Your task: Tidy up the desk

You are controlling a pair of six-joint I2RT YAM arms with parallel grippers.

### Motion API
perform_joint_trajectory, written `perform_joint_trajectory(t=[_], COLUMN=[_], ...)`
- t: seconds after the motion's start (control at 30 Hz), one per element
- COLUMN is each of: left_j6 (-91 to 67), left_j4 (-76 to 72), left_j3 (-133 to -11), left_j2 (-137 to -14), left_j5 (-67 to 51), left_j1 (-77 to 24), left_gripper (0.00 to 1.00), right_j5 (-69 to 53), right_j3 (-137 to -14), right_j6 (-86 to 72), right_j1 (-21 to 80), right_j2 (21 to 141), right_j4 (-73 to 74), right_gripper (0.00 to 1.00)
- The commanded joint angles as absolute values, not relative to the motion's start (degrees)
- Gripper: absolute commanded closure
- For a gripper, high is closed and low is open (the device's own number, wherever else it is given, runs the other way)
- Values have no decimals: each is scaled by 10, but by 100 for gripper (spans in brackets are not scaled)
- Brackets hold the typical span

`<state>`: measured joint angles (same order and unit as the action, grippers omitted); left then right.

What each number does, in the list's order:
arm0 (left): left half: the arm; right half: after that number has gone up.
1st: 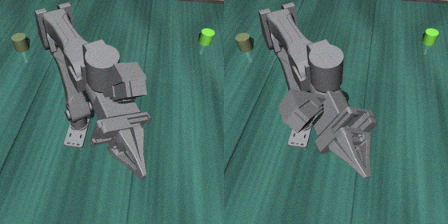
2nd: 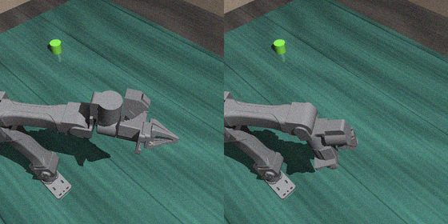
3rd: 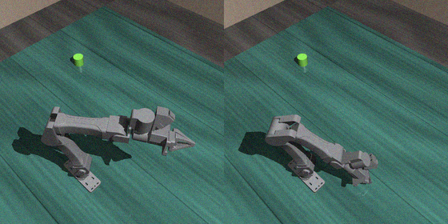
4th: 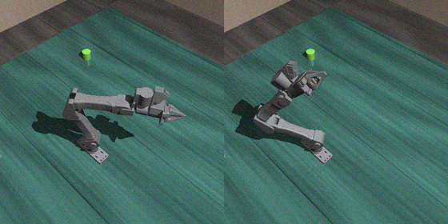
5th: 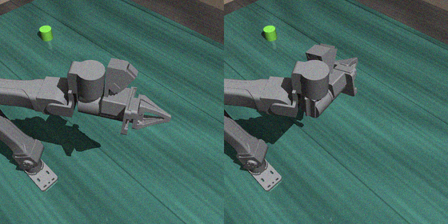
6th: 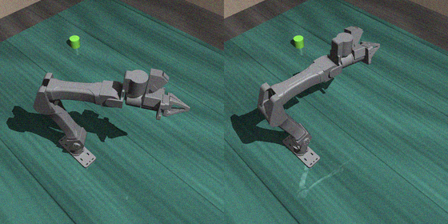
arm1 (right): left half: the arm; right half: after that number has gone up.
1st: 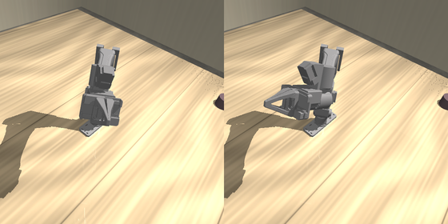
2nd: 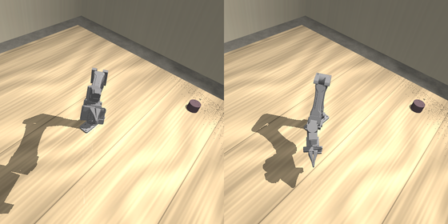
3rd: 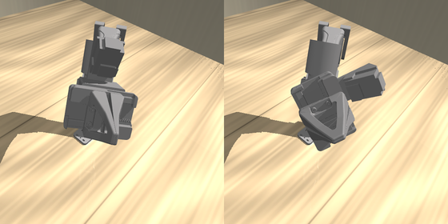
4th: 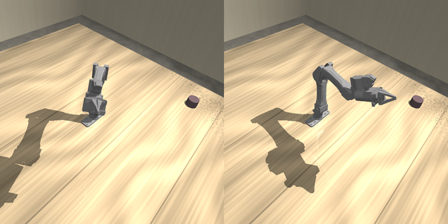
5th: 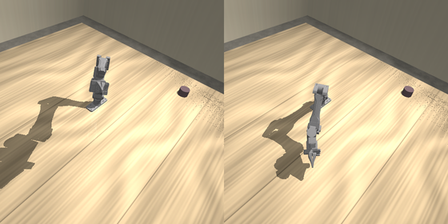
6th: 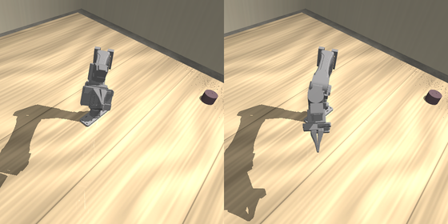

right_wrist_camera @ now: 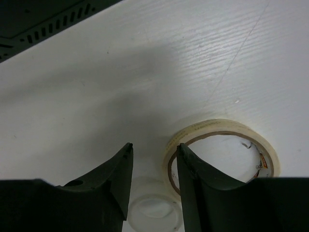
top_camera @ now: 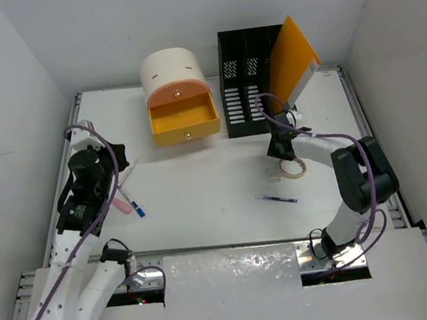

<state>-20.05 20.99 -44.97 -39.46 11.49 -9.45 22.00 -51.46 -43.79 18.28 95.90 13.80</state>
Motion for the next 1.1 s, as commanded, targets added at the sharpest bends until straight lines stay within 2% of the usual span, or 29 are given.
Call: perform_joint_trajectory(t=[0.0,0.2,0.3,0.63,0.67,0.8,0.83,0.9,1.07], left_j6=[-206,-206,-207,-207,-207,-208,-209,-209,-209], left_j4=[207,207,201,197,197,196,197,199,203], left_j3=[-450,-446,-445,-439,-439,-439,-439,-439,-439], left_j2=[-382,-383,-386,-385,-384,-382,-381,-379,-370], left_j5=[128,135,134,131,131,128,127,127,130], left_j1=[-99,-99,-99,-98,-98,-98,-98,-98,-99], left_gripper=[100,100,100,100,100,100,100,100,100], right_j5=[205,225,231,237,238,239,243,255,371], right_j3=[-534,-543,-548,-512,-505,-504,-507,-511,-559], right_j6=[-453,-453,-452,-462,-463,-461,-460,-455,-402], right_j1=[183,182,183,183,184,184,184,185,233], right_j2=[966,967,974,965,962,961,960,943,858], right_j4=[137,178,201,228,226,230,235,244,282], right_gripper=[61,64,71,69,71,96,100,100,100])
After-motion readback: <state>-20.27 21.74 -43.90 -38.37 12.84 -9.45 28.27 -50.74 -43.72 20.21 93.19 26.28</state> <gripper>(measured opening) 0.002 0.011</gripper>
